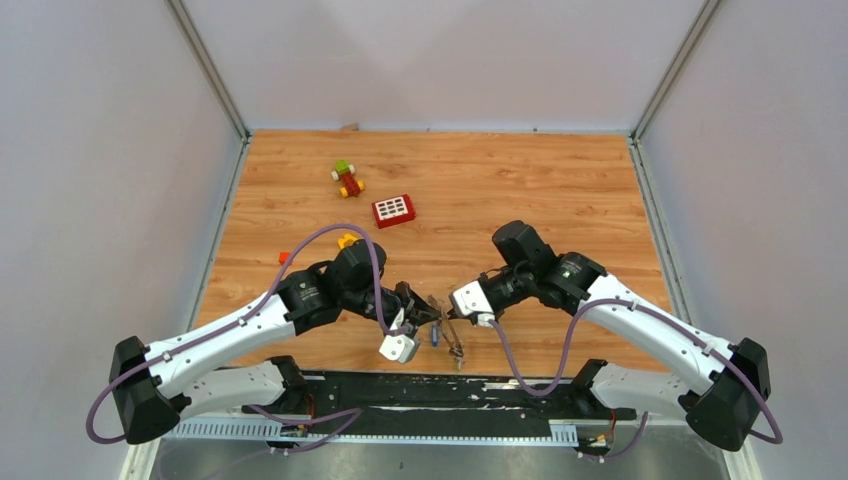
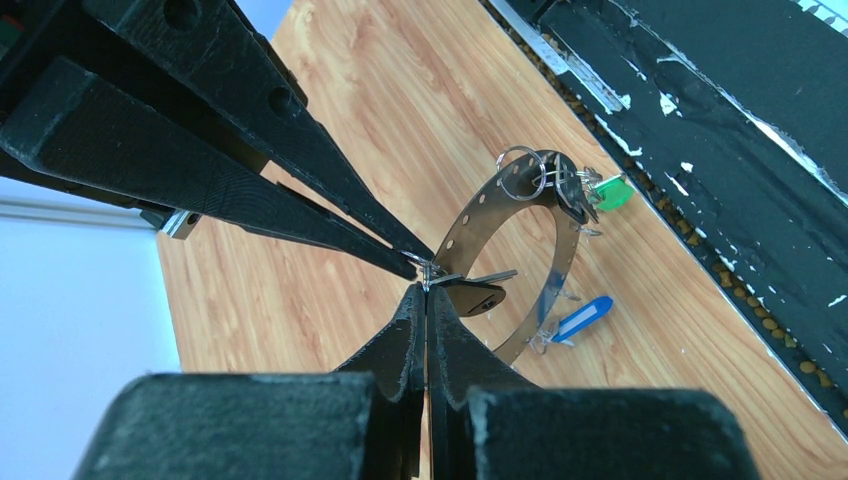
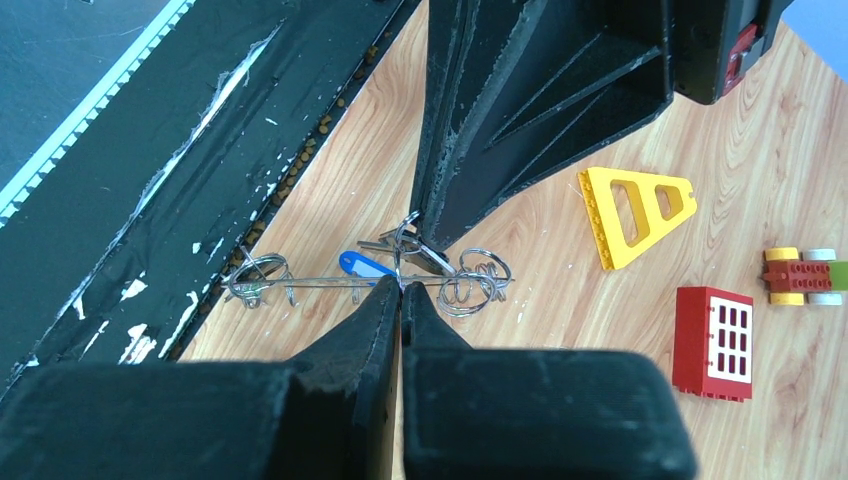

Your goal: Put the keys on the keyring

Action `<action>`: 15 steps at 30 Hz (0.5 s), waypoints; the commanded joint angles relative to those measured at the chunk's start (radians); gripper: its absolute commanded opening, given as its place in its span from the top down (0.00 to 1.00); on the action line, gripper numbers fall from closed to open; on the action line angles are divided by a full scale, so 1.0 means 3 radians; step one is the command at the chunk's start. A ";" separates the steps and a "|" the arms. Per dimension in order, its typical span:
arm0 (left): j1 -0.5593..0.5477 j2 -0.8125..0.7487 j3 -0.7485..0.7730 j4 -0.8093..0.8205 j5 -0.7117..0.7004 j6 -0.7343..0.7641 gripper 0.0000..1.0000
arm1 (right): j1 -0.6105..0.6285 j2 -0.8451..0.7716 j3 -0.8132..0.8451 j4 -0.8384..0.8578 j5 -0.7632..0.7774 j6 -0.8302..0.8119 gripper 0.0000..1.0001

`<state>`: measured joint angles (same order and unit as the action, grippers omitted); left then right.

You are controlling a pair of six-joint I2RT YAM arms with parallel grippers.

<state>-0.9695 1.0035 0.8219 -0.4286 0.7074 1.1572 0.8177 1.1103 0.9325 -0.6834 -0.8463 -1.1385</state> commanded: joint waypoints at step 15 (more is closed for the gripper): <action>-0.0025 0.0039 -0.0035 0.0189 0.0121 -0.0056 1.00 | 0.0109 -0.0191 0.0026 0.0188 0.0091 -0.0220 1.00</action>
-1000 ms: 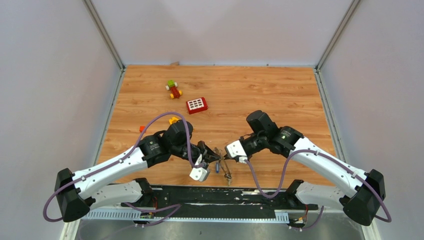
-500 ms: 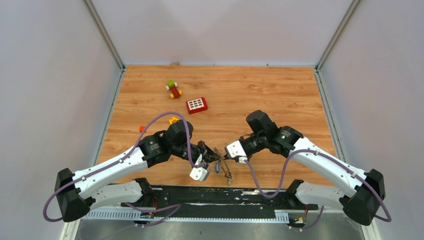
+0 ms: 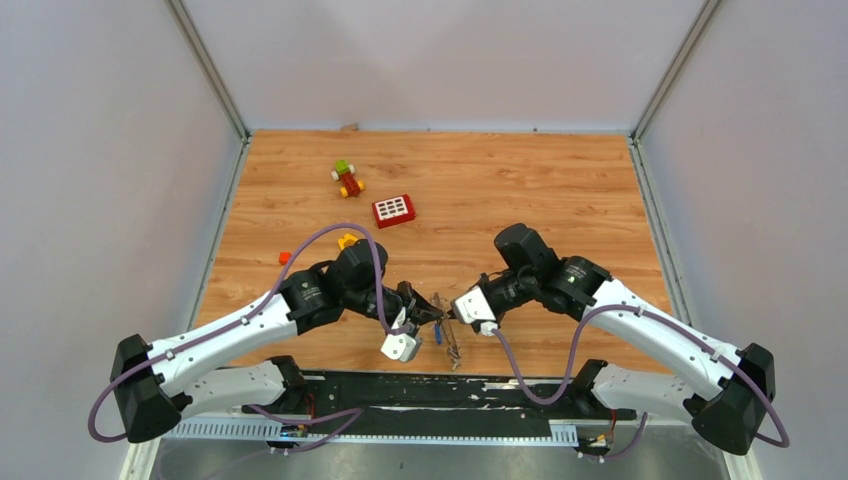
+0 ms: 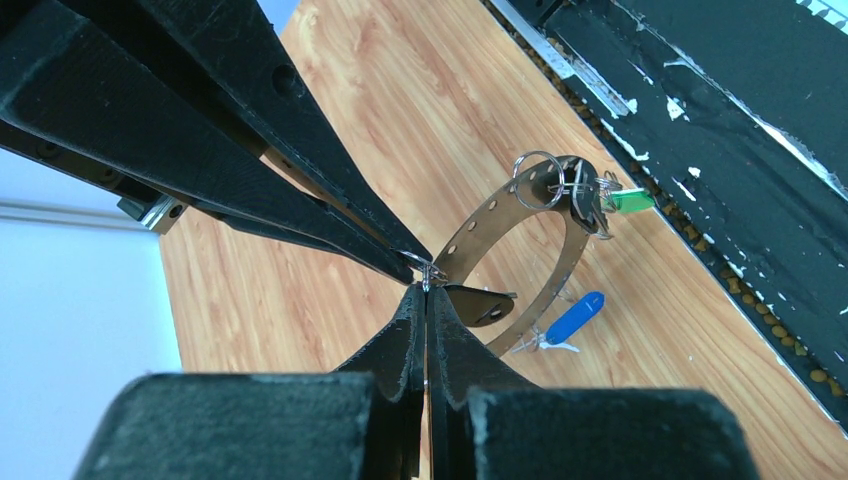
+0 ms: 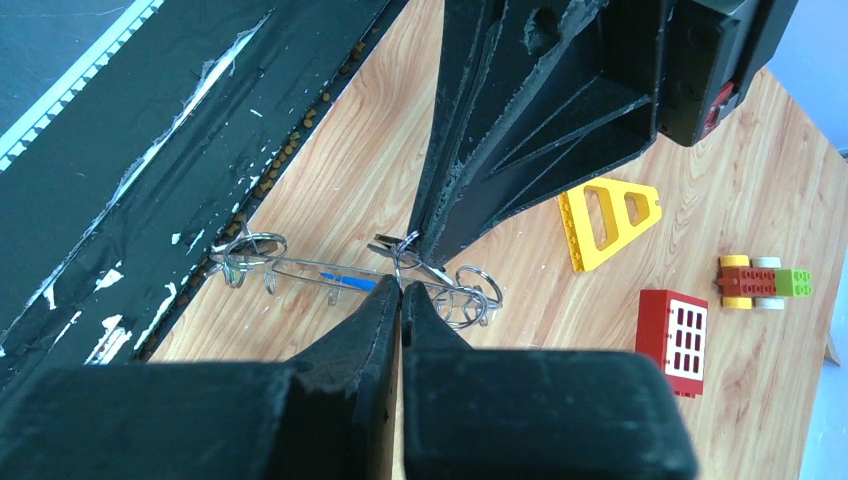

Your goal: Put the keys on the keyring

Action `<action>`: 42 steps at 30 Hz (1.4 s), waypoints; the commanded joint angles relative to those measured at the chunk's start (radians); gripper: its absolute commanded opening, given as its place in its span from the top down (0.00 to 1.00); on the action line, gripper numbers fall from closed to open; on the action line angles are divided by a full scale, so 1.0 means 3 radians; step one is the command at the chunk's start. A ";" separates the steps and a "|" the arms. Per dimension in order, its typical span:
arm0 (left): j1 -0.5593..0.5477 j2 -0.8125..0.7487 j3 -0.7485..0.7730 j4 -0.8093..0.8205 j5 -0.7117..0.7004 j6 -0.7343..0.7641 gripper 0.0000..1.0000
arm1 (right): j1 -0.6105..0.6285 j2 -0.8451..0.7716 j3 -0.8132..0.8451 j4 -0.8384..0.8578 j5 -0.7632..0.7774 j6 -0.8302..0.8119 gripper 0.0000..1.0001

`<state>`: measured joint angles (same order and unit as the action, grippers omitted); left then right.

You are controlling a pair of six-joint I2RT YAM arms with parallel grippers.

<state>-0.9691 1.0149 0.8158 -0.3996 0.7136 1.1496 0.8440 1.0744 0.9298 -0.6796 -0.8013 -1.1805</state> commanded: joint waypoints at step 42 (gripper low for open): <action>-0.0025 -0.0092 -0.0083 0.0034 -0.0056 0.0156 1.00 | -0.0147 -0.0018 0.0250 0.0235 -0.0124 0.0508 1.00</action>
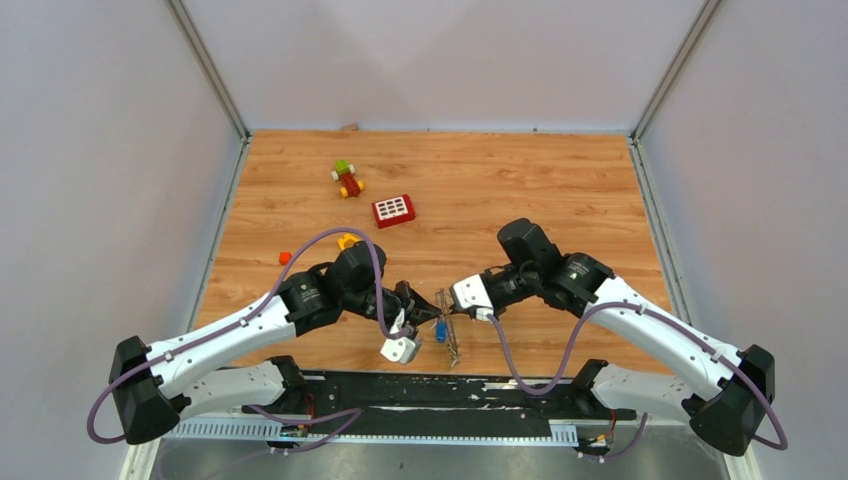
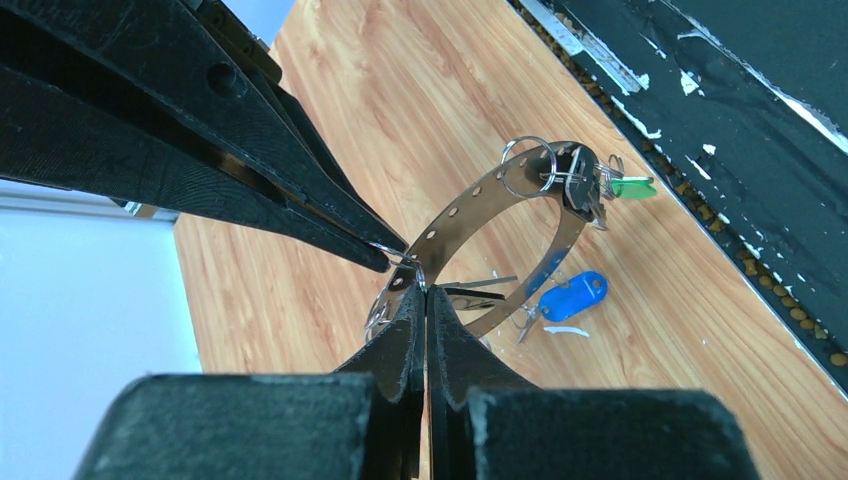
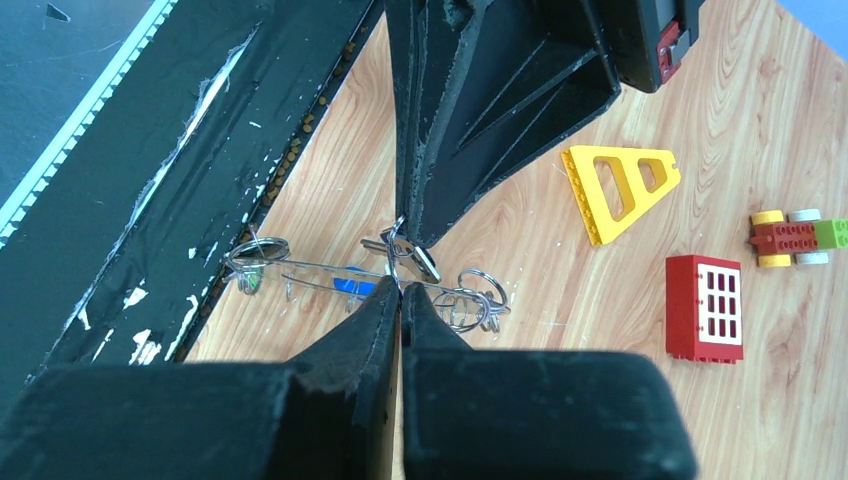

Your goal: Put the keys on the keyring

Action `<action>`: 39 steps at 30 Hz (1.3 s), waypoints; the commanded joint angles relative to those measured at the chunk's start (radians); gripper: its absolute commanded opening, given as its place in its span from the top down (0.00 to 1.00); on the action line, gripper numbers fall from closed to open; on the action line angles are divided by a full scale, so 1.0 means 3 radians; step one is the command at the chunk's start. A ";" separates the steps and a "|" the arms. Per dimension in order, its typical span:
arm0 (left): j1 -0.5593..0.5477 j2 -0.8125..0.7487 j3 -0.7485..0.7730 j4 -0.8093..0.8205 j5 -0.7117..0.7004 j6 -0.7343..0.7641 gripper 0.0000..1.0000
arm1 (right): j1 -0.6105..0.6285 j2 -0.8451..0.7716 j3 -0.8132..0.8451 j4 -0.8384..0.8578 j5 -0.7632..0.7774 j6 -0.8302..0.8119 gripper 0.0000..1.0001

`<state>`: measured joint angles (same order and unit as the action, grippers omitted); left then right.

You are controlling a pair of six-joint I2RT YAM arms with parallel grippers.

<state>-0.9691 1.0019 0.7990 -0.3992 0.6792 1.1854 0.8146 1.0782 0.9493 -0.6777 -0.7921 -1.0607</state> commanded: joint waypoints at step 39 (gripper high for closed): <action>-0.0021 -0.0098 -0.0050 0.0547 -0.0417 -0.0672 1.00 | -0.0431 0.0010 0.0271 0.0684 -0.0090 0.1032 1.00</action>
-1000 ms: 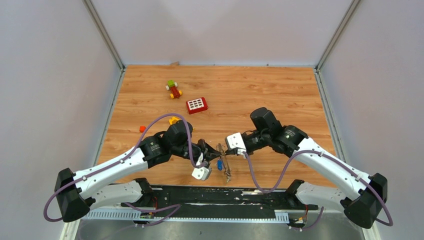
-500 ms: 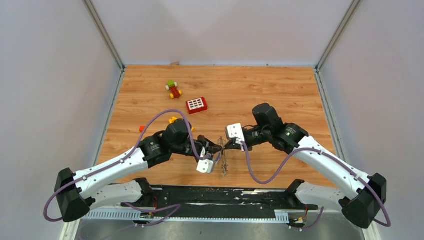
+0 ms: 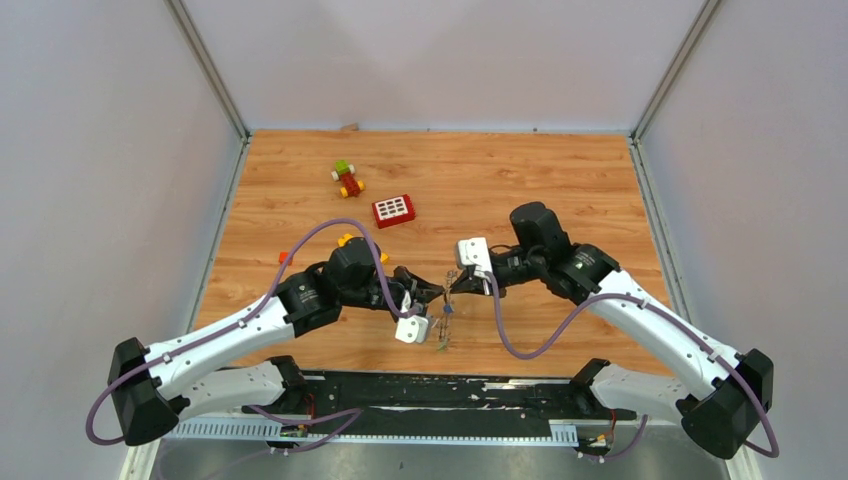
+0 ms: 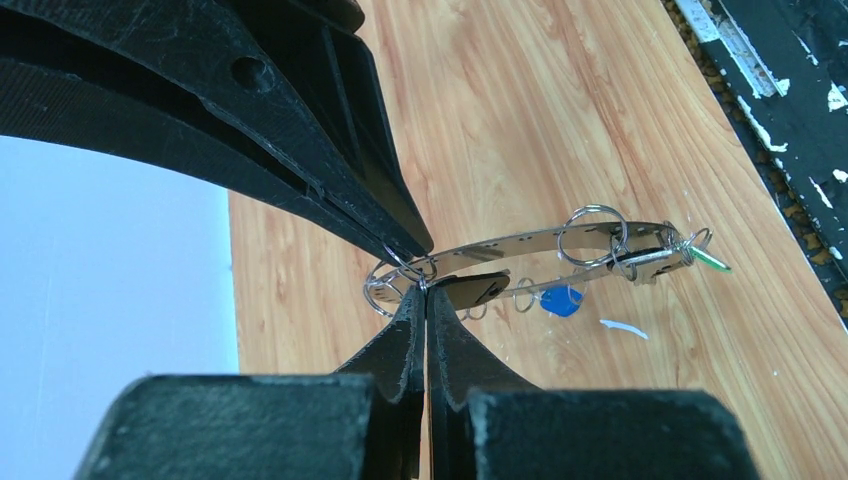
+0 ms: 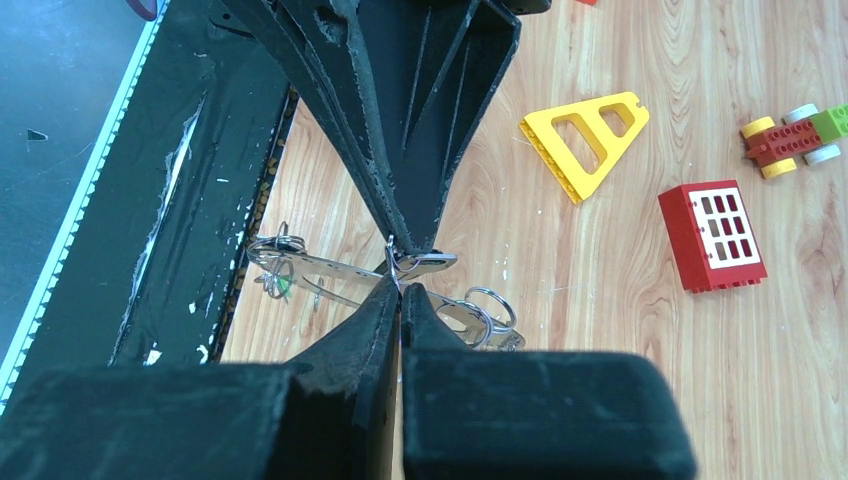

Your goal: Put the keys on the keyring

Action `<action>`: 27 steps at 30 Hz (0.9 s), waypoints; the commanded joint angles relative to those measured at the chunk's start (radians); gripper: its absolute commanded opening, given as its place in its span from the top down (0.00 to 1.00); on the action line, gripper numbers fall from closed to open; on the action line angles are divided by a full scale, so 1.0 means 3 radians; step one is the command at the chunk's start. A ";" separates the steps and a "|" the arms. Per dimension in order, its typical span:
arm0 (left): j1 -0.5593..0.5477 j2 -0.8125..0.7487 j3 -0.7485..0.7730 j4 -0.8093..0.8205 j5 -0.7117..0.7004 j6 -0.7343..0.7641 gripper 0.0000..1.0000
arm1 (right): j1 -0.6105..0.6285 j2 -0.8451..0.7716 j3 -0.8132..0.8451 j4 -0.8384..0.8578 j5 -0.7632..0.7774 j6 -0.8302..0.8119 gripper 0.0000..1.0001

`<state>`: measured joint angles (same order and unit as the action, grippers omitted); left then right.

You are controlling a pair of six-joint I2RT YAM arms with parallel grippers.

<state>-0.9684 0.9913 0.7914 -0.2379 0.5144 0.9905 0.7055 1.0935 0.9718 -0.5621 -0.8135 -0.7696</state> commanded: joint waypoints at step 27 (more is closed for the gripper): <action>-0.0024 -0.0023 0.0073 0.0075 -0.0059 -0.0158 0.65 | -0.0158 -0.0024 0.0233 0.0540 -0.0034 0.0475 1.00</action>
<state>-0.9676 0.9905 0.7914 -0.2462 0.5026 0.9894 0.6674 1.0935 0.9859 -0.5079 -0.8177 -0.6762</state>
